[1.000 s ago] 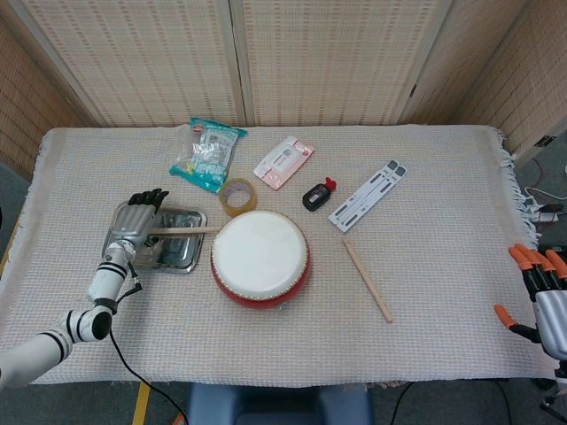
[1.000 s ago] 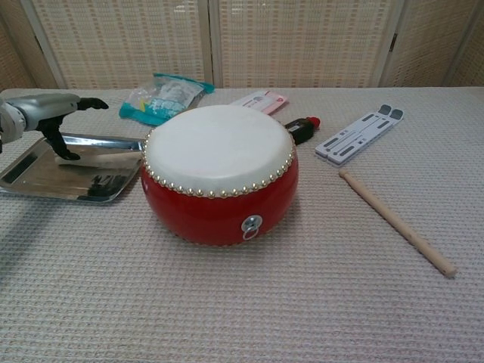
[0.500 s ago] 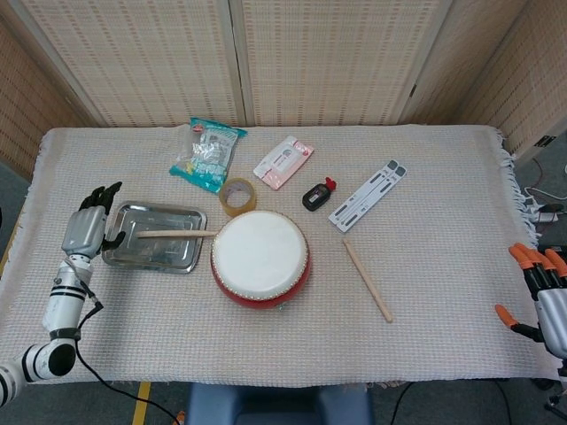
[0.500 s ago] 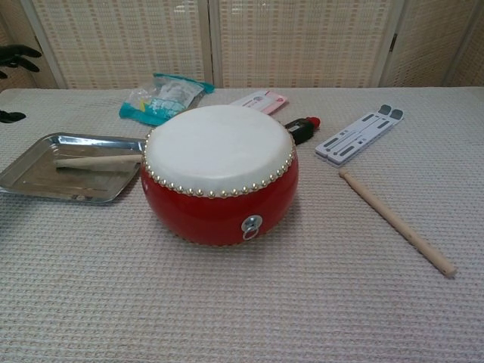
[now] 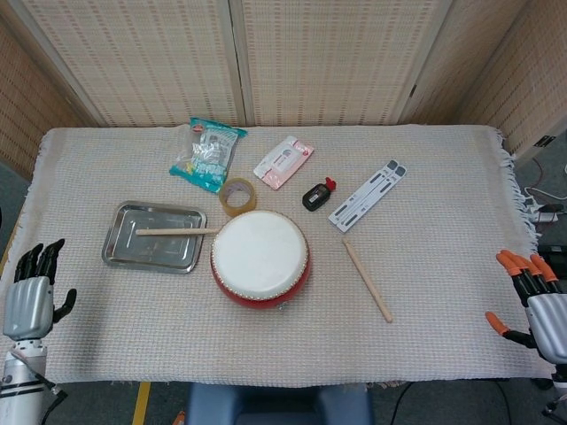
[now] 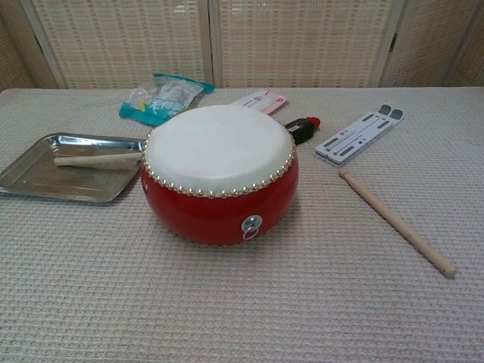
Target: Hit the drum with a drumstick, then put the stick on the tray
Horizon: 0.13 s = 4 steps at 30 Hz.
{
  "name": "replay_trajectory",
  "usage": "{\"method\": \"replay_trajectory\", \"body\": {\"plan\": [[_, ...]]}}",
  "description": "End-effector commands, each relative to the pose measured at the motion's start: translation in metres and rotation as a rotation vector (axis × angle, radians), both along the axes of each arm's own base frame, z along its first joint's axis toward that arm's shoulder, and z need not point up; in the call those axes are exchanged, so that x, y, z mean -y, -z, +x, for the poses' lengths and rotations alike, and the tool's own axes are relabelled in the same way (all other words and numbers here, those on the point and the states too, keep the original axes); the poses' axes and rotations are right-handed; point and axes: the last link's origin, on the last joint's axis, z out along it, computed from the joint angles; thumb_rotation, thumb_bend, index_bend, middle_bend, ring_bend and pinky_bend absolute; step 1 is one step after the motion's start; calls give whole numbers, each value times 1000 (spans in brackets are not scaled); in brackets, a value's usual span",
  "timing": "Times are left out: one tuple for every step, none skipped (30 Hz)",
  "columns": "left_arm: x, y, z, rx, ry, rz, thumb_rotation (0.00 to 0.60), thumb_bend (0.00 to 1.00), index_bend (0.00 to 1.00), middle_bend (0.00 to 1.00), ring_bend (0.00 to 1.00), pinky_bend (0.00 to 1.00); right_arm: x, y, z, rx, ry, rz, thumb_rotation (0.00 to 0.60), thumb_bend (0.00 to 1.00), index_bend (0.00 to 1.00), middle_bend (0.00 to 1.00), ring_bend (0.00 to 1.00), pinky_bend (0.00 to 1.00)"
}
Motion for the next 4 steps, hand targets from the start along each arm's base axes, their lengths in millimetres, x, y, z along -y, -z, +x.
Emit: {"method": "replay_trajectory", "body": {"plan": [[17, -2, 2, -5, 12, -5, 600, 309, 84, 99, 24, 69, -5, 4, -1, -14, 5, -15, 600, 253, 0, 53, 0, 0], [17, -2, 2, -5, 12, -6, 600, 309, 84, 99, 24, 69, -5, 5, -1, -14, 5, -17, 600, 253, 0, 53, 0, 0], [18, -2, 2, -6, 13, -7, 600, 309, 83, 99, 23, 67, -5, 5, -1, -14, 6, -18, 600, 253, 0, 53, 0, 0], [20, -2, 3, -7, 15, -9, 600, 309, 83, 99, 23, 65, -6, 6, -1, -14, 7, -20, 600, 252, 0, 53, 0, 0]]}}
